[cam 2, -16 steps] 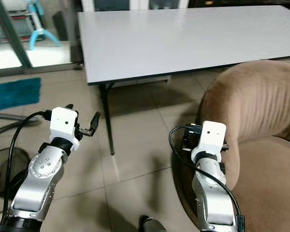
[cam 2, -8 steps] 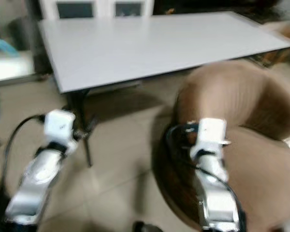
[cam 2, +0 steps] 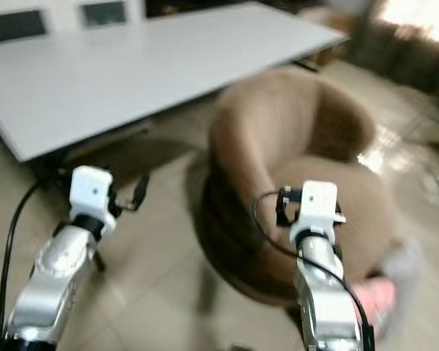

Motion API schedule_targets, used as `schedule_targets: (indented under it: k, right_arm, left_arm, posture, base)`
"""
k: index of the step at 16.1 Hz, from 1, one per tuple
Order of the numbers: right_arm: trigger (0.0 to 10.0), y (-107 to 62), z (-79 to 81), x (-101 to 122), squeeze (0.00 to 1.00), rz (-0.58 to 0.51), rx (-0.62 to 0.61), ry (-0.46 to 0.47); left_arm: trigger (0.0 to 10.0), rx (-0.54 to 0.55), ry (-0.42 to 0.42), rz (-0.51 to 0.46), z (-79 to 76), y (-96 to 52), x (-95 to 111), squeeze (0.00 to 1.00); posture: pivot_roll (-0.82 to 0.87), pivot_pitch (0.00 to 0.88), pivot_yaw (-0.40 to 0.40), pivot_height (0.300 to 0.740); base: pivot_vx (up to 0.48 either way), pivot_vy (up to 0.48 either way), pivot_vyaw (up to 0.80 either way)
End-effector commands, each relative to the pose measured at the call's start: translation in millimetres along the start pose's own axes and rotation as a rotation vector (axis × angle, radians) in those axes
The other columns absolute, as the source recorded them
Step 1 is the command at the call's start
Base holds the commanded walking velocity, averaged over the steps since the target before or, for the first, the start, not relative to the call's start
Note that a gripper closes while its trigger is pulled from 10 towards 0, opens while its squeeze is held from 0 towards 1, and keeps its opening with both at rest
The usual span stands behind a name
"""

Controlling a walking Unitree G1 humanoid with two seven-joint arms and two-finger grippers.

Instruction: Move the pillow to the sofa from floor

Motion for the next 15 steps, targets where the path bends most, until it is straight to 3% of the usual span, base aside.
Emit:
schedule_targets:
  k: [1, 3, 5, 9, 11, 12, 15]
  right_arm:
    - [10.0, 1.0, -10.2, -0.7, 0.0, 0.015, -0.046, -0.01]
    - [10.0, 0.1, -10.3, -1.8, 0.0, 0.022, -0.053, -0.009]
    - [10.0, -0.8, -9.5, -3.4, 0.0, 0.029, -0.053, -0.009]
    - [10.0, 1.1, -9.7, -0.4, 0.0, 0.02, -0.04, -0.032]
    - [10.0, 1.4, -6.6, 0.8, 0.0, -0.006, -0.023, -0.037]
    - [10.0, 0.5, -4.2, 6.4, 0.0, -0.072, -0.012, -0.017]
    - [10.0, -9.9, -12.6, 15.5, 0.0, -0.198, -0.041, 0.01]
  left_arm:
    - [10.0, -0.025, 0.003, 0.005, -6.8, 2.8, -0.2, 0.0]
    - [10.0, 0.011, 0.038, -0.007, -2.0, 4.6, 0.3, 0.0]
    - [10.0, 0.1, -0.041, 0.006, 10.1, 5.6, -3.6, 0.0]
    - [10.0, 0.131, -0.029, -0.075, 17.5, 3.7, 5.0, 0.0]
    - [10.0, 0.064, -0.052, -0.078, 10.5, 3.1, 8.8, 0.0]
    - [10.0, 0.018, -0.069, -0.071, 5.5, 3.4, 11.7, 0.0]
    - [10.0, -0.022, -0.055, -0.082, 1.1, 5.3, 14.2, 0.0]
  posture:
    - [0.03, 0.027, -0.004, 0.731]
    - [0.03, 0.03, -0.004, 0.731]
    - [0.03, 0.032, -0.007, 0.731]
    - [0.03, 0.032, -0.026, 0.731]
    - [0.03, 0.03, -0.029, 0.731]
    - [0.03, 0.029, -0.025, 0.731]
    - [0.03, 0.031, -0.018, 0.731]
  base:
    - [0.0, 0.0, -0.8]
    - [0.0, 0.0, -0.8]
    - [0.0, 0.0, -0.8]
    - [0.0, 0.0, -0.79]
    - [0.0, 0.0, -0.79]
    - [0.0, 0.0, -0.79]
    - [0.0, 0.0, -0.79]
Point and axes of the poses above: a point about 5 cm out from each wrist's last joint towards the gripper, its own y axis pointing out of the wrist towards the gripper, its own x axis along the axis of the wrist's last joint, z = x × y, the point moved 3 cm from there along y, pointing out of the wrist towards the gripper, and after that the axes turned 13 degrees about -y, right-handed, at the moved point
